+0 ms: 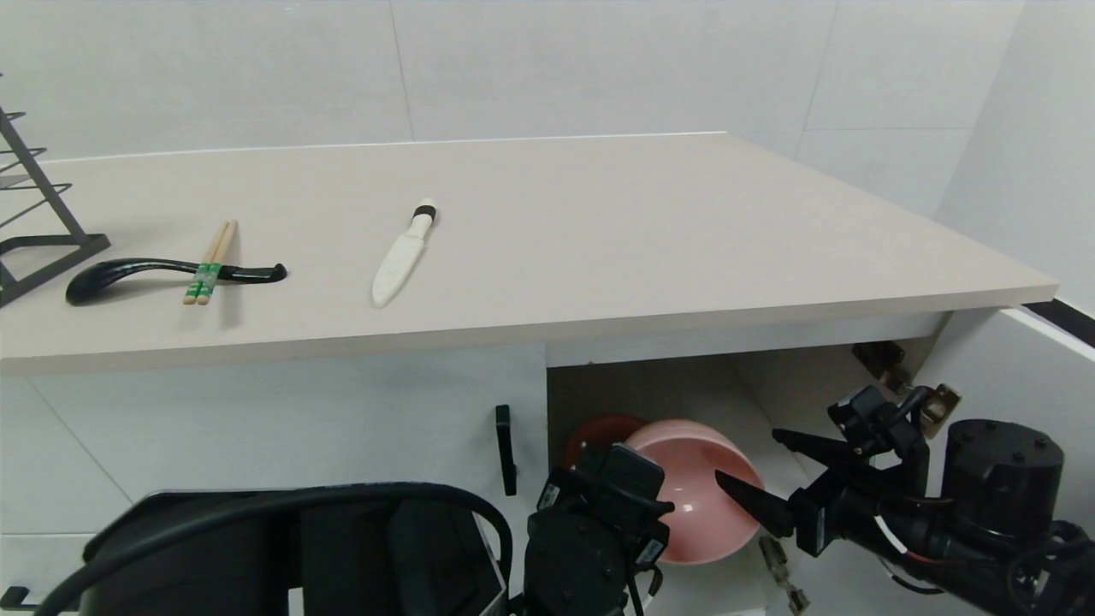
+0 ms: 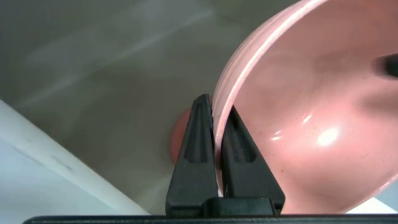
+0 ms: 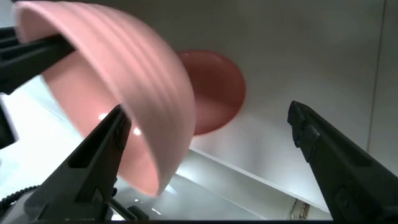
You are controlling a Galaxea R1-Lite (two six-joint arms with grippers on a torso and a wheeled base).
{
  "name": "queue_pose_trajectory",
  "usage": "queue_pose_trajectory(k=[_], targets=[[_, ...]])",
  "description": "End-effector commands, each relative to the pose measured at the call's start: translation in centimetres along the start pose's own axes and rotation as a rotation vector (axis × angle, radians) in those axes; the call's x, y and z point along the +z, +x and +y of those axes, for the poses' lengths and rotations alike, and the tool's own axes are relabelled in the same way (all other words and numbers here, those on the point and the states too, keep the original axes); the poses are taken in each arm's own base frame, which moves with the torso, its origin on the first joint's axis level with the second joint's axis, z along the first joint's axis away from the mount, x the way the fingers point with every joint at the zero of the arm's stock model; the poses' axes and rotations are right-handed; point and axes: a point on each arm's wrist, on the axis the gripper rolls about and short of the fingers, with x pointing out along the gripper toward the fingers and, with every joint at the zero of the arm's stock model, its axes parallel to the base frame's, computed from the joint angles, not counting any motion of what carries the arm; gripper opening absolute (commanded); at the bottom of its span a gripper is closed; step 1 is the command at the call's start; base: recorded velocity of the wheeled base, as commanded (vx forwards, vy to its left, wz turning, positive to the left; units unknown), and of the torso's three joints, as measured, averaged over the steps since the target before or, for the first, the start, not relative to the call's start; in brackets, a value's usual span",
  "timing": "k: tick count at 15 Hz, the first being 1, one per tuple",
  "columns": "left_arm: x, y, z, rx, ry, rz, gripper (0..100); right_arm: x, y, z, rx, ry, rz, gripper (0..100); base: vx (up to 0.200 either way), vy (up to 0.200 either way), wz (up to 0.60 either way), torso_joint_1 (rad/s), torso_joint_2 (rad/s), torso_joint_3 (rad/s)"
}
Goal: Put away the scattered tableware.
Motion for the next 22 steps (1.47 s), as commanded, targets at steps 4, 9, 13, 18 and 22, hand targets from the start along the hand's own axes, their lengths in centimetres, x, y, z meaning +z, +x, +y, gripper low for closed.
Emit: queue_pose_trajectory(k=[4, 9, 13, 18, 22], targets=[[0.8, 0.3, -1.3, 0.067, -0.038, -0.026, 0, -0.5, 0.5, -0.2, -0.002, 0.006, 0.025, 100, 0.0, 0.0, 0.0, 0.0, 0.0, 0.0], [0.6, 0.3, -1.4, 0.069, -0.035, -0.021, 0, -0.5, 0.5, -0.5, -0.014, 0.01, 0.023, 100, 0.0, 0.0, 0.0, 0.0, 0.0, 0.0], [0.3, 0.6, -1.7, 0.071, -0.05, -0.022, 0, -0.6, 0.4, -0.3, -0.006, 0.007, 0.028, 0, 0.0, 0.0, 0.0, 0.0, 0.0, 0.0], [0.4, 1.1, -3.0, 0.058, -0.068, -0.047, 0, -0.7, 0.6, 1.6, 0.069, -0.02, 0.039, 0, 0.0, 0.0, 0.0, 0.0, 0.0, 0.0], [0.6, 0.1, -4.1, 0.018, -0.097, -0.053, 100, -0.6, 0.6, 1.5, 0.066, -0.019, 0.036, 0, 0.0, 0.0, 0.0, 0.0, 0.0, 0.0]])
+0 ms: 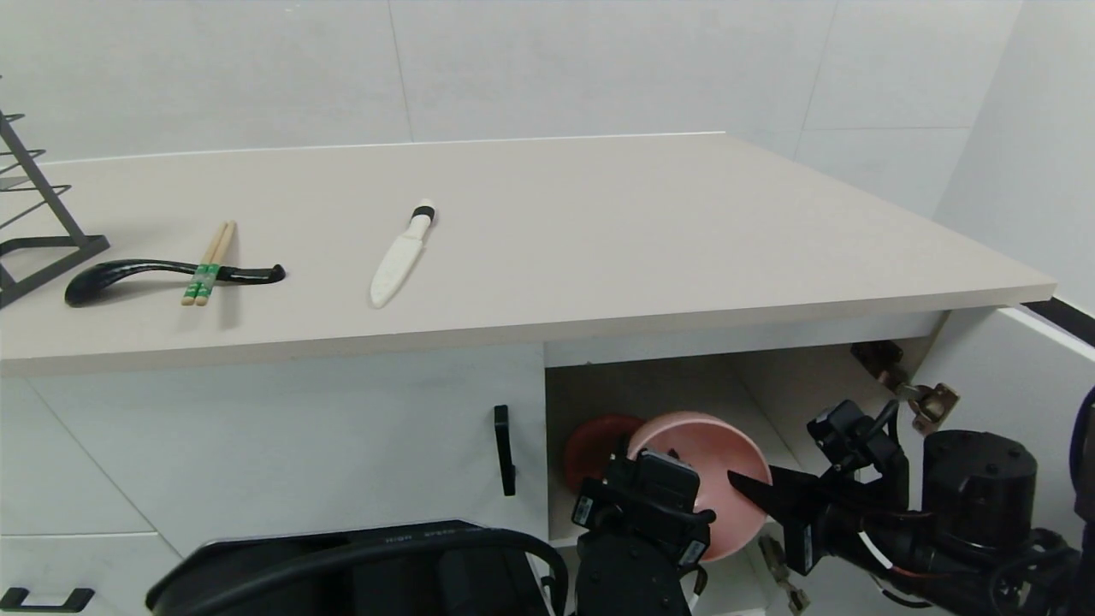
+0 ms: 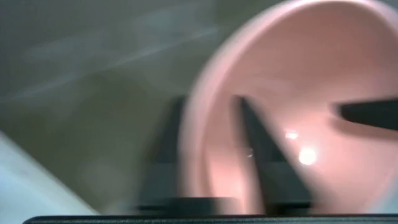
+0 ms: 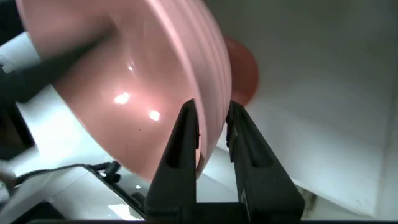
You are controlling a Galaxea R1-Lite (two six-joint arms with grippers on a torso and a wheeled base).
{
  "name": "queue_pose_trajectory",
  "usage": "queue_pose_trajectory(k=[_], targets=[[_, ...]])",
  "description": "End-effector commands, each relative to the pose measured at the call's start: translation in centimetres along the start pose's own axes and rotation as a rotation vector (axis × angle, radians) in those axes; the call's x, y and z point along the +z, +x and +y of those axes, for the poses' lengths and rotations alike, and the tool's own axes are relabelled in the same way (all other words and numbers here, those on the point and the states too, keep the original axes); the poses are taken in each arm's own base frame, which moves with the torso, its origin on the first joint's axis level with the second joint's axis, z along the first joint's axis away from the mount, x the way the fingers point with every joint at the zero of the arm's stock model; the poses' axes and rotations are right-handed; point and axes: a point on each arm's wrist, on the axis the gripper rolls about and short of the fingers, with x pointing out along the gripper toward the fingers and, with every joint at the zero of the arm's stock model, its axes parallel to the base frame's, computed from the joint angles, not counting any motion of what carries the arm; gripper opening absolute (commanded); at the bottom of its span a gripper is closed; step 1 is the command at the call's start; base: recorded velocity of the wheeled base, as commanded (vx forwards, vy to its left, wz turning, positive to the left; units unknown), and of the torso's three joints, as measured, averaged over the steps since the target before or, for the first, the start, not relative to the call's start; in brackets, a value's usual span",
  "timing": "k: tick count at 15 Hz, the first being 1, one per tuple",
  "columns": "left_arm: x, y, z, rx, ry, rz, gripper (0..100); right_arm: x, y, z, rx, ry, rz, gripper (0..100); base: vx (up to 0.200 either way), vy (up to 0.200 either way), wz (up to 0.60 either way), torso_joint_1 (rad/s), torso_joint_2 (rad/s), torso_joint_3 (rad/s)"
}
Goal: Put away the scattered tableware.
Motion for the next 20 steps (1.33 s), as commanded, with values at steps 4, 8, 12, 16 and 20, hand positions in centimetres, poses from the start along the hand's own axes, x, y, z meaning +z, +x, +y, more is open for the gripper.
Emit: queue_pose_trajectory(k=[4, 8, 12, 16, 20], targets=[[0.5, -0.5, -0.2, -0.015, -0.019, -0.006, 100, -0.6, 0.3, -1.7, -0.061, 0.032, 0.019, 0, 0.0, 0.0, 0.0, 0.0, 0.0, 0.0], [1.4, -2.5, 0.8, -0.041, -0.023, 0.014, 100, -0.9, 0.3, -2.1, -0.078, 0.043, 0.031, 0, 0.0, 0.0, 0.0, 0.0, 0.0, 0.0], [3.5, -6.3, 2.0, -0.168, -0.051, 0.014, 100, -1.7, 0.6, -2.2, -0.078, 0.055, 0.074, 0, 0.0, 0.0, 0.0, 0.0, 0.0, 0.0], [5.1, -8.8, 4.3, -0.379, -0.035, 0.002, 100, -1.8, 0.5, -2.3, -0.084, 0.06, 0.074, 0, 0.0, 0.0, 0.0, 0.0, 0.0, 0.0], [4.0, -10.4, 9.1, -0.6, 0.112, 0.052, 100, -1.7, 0.4, -2.2, -0.081, 0.058, 0.073, 0, 0.0, 0.0, 0.0, 0.0, 0.0, 0.0]])
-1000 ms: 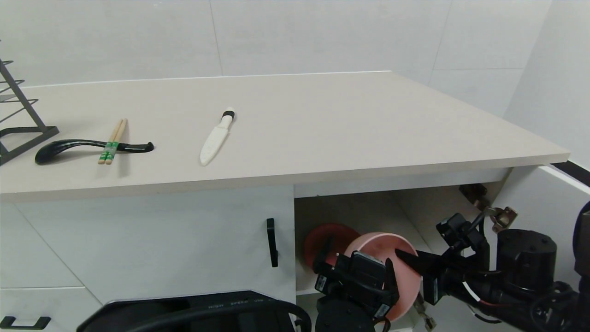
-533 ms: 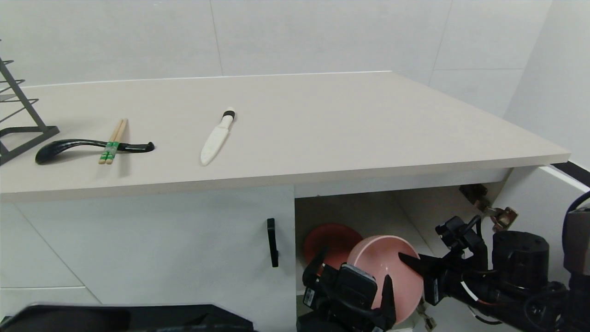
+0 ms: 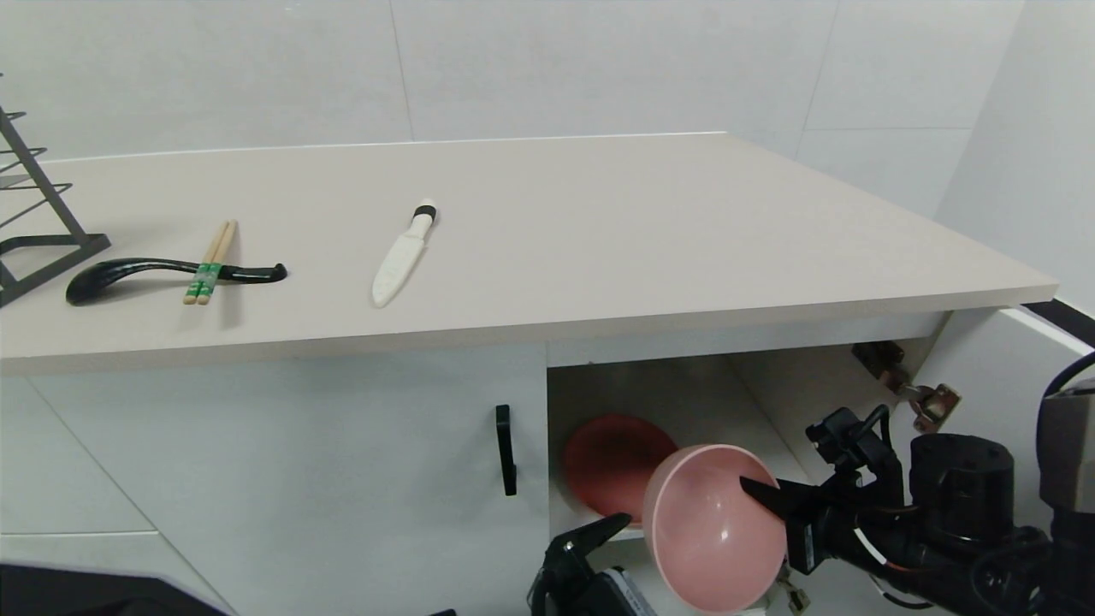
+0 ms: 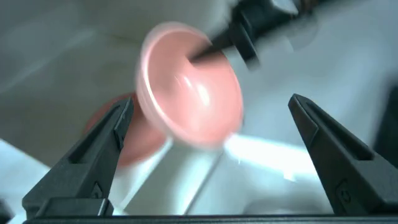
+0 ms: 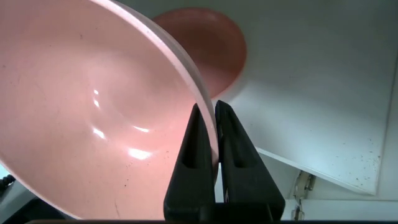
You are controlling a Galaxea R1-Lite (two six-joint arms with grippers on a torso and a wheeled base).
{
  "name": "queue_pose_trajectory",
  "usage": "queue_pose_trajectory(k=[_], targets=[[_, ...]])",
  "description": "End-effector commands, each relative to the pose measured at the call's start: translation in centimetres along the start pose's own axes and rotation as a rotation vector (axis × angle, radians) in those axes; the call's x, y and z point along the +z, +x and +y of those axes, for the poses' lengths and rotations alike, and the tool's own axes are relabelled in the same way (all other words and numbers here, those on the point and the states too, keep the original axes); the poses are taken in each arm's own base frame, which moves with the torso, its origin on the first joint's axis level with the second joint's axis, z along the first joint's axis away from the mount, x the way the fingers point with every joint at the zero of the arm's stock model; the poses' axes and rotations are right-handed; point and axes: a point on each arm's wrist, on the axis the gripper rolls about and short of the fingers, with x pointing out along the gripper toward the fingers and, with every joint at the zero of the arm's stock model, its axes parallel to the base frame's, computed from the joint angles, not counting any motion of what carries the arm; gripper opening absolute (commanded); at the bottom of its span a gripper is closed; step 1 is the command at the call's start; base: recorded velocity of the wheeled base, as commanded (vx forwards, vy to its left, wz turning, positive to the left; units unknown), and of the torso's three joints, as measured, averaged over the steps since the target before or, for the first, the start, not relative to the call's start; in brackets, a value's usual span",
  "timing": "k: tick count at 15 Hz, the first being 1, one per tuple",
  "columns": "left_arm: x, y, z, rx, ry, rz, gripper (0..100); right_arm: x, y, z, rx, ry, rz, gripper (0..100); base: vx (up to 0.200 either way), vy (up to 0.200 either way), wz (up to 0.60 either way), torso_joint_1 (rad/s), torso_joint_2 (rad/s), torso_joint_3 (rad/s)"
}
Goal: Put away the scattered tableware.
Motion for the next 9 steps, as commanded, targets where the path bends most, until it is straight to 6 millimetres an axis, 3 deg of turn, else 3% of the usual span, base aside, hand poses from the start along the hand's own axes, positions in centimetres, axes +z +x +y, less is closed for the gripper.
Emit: queue_pose_trajectory(k=[1, 5, 7, 9], targets=[[0.4, -2.6, 2.6, -0.028, 0.034, -0.004, 100, 0.0, 0.0, 0.0, 0.002, -0.001, -0.001, 0, 0.0, 0.0, 0.0, 0.0, 0.0, 0.0], [0.4, -6.3, 5.4, -0.193, 0.019, -0.032, 100, -0.2, -0.2, 0.2, 0.007, -0.001, 0.012, 0, 0.0, 0.0, 0.0, 0.0, 0.0, 0.0], [0.1, -8.1, 5.7, -0.306, 0.01, -0.036, 100, -0.2, -0.1, 0.7, 0.027, -0.012, 0.014, 0, 0.0, 0.0, 0.0, 0.0, 0.0, 0.0], [0.1, -8.5, 5.7, -0.318, 0.025, -0.041, 100, 0.0, 0.2, 0.9, 0.034, -0.016, 0.004, 0, 0.0, 0.0, 0.0, 0.0, 0.0, 0.0]])
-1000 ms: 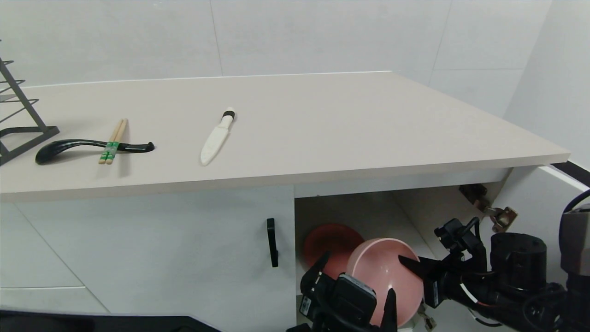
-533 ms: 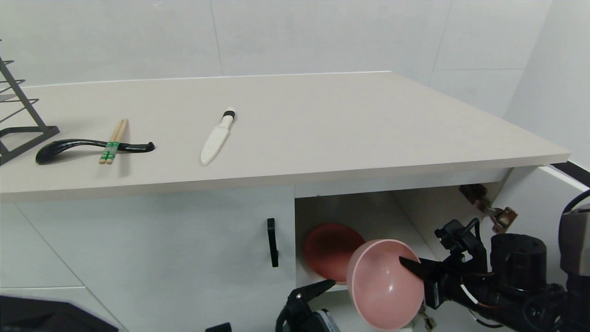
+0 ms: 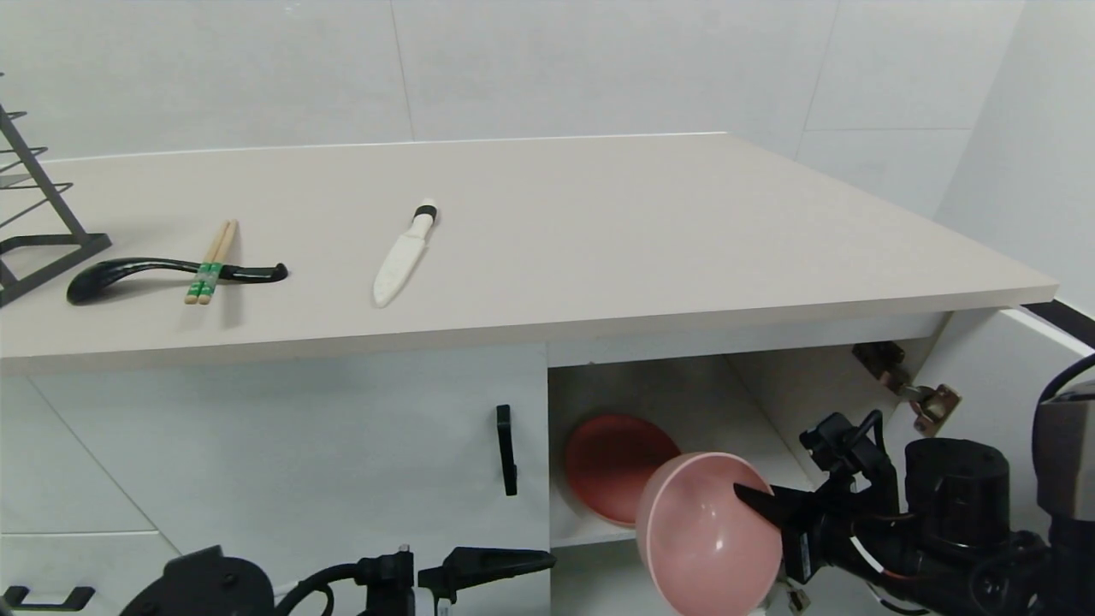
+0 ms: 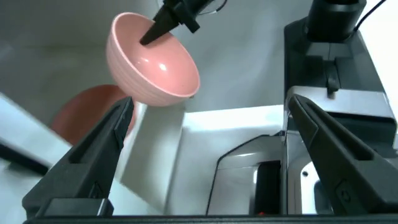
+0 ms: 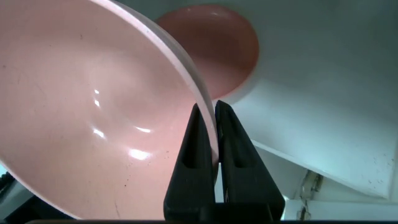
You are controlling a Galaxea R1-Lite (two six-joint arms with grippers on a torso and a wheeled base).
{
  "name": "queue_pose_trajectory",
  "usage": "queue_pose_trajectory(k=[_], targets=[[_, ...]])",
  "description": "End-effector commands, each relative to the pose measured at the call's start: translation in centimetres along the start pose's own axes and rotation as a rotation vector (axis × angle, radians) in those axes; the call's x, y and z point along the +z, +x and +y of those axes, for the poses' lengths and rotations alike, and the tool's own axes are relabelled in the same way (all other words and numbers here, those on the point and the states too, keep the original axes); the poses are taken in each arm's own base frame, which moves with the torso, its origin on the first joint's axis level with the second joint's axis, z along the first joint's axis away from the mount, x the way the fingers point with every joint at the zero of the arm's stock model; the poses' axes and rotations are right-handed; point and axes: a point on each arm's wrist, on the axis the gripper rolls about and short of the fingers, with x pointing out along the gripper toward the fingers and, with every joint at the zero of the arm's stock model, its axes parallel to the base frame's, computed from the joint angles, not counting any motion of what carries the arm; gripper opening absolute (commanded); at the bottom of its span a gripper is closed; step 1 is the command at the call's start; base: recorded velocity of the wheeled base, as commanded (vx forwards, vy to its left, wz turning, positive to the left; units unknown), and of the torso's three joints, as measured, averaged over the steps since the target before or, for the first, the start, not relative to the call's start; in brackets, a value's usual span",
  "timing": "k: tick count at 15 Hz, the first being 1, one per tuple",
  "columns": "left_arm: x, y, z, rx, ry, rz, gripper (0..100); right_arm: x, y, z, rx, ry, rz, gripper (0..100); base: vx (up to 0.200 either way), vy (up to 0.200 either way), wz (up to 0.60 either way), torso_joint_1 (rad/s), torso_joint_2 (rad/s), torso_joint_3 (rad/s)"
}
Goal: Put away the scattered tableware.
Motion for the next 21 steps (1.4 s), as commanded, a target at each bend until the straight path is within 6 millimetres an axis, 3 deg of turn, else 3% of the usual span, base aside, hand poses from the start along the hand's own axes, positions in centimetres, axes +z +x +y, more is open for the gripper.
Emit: queue_pose_trajectory(k=[1, 5, 10, 14, 19, 21], targets=[[0.6, -0.9, 0.1, 0.018, 0.022, -0.03, 100, 0.1, 0.4, 0.1, 0.009, -0.002, -0.006, 0, 0.0, 0.0, 0.0, 0.0, 0.0, 0.0], [0.4, -0.8, 0.1, 0.019, 0.069, -0.018, 100, -0.5, 3.9, 0.0, 0.032, -0.005, 0.007, 0, 0.0, 0.0, 0.0, 0.0, 0.0, 0.0], [1.1, -1.3, 0.2, 0.037, 0.112, -0.054, 100, -0.5, 6.7, -0.6, 0.032, -0.01, -0.018, 0, 0.0, 0.0, 0.0, 0.0, 0.0, 0.0], [3.5, -3.7, 0.2, 0.094, 0.157, -0.184, 100, 0.1, 9.1, -1.0, 0.036, -0.008, -0.071, 0, 0.0, 0.0, 0.0, 0.0, 0.0, 0.0], [3.7, -7.4, 0.2, 0.164, 0.121, -0.119, 100, 0.0, 11.4, -1.5, 0.039, 0.065, -0.102, 0, 0.0, 0.0, 0.0, 0.0, 0.0, 0.0], [4.0, -10.1, -0.1, 0.239, 0.112, -0.131, 100, -0.3, 11.8, -1.5, 0.04, 0.066, -0.094, 0, 0.0, 0.0, 0.0, 0.0, 0.0, 0.0]])
